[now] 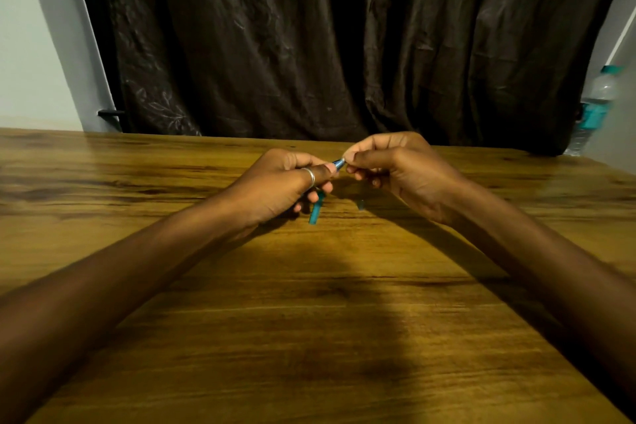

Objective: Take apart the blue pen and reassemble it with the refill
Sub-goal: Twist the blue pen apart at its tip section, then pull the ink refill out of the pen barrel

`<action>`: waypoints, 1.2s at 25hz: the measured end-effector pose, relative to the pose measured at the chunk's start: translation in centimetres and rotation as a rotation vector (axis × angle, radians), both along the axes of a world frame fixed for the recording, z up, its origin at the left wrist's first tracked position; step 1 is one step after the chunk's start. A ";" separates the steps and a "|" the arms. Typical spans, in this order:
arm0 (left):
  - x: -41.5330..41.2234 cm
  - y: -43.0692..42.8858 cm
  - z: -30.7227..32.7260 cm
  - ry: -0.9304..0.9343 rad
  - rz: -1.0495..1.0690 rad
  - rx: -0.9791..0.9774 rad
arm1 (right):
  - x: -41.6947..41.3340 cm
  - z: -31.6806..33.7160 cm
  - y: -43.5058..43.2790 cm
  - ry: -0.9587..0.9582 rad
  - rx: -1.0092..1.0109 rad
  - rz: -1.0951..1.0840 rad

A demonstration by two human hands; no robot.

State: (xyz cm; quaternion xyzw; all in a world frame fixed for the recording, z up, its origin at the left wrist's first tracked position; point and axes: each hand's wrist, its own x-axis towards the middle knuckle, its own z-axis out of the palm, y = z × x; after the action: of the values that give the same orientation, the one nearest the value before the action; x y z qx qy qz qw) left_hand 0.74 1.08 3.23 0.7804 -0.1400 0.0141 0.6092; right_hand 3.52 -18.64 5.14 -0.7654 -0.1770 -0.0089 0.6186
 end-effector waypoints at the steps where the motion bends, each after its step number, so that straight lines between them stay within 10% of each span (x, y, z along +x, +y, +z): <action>1: 0.0 0.0 0.0 -0.005 0.002 -0.001 | -0.1 0.0 -0.1 -0.004 -0.003 0.005; 7: 0.0 0.3 0.0 -0.007 0.001 0.039 | 0.2 0.3 -0.9 -0.029 0.000 -0.090; 16: 0.5 0.5 -0.1 -0.003 0.089 0.068 | -0.4 1.4 -2.4 -0.101 -0.737 -0.030; 30: 0.7 0.7 -0.9 -0.112 0.217 0.379 | -0.9 1.3 -2.3 -0.094 -0.839 0.075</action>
State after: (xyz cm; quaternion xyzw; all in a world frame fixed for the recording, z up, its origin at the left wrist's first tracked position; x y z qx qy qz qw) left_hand 1.43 1.79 2.31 0.8893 -0.0890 0.0967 0.4380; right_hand 2.60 -20.99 6.47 -0.9427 -0.2210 0.0513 0.2448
